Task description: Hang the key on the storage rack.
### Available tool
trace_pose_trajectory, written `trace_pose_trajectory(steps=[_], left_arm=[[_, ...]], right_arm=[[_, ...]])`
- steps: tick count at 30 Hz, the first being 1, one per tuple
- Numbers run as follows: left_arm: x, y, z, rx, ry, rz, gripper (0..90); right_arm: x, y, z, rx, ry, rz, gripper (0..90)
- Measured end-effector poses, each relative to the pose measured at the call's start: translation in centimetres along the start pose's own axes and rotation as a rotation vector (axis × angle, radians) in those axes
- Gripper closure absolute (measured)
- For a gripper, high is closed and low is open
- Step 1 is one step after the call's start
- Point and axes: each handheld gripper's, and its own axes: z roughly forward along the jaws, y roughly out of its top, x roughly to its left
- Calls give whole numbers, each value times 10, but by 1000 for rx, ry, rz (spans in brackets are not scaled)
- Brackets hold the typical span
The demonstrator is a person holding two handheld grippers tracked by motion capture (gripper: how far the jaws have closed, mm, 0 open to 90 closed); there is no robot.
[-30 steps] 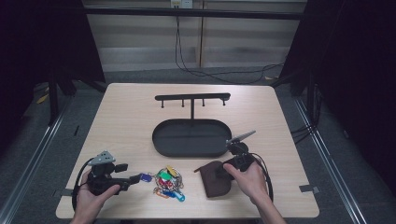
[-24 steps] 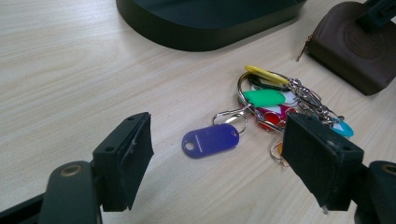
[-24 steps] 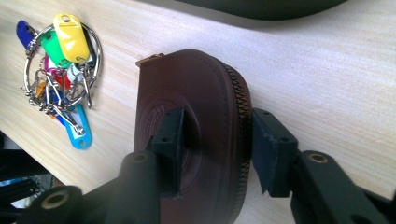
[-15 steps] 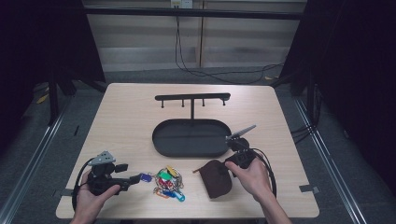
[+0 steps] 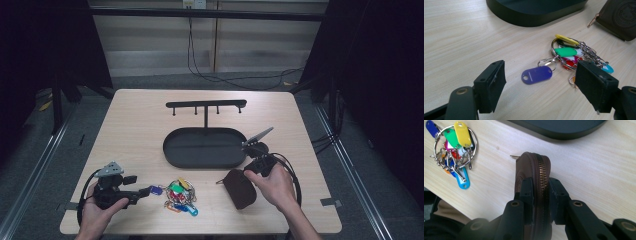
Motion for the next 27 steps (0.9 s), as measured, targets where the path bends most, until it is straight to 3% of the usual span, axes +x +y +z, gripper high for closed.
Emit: trace_pose_trajectory(steps=[9,14,27], left_arm=[[0,0,0,-3,1,-5,245],[0,0,0,3,0,-2,240],[1,0,0,6,13,-12,209]], right_arm=[[-1,3,-18,12,-22,-7,753],[1,4,-27,46,-77,-23,753],[-3,8,-49,29,-125,-25,751]])
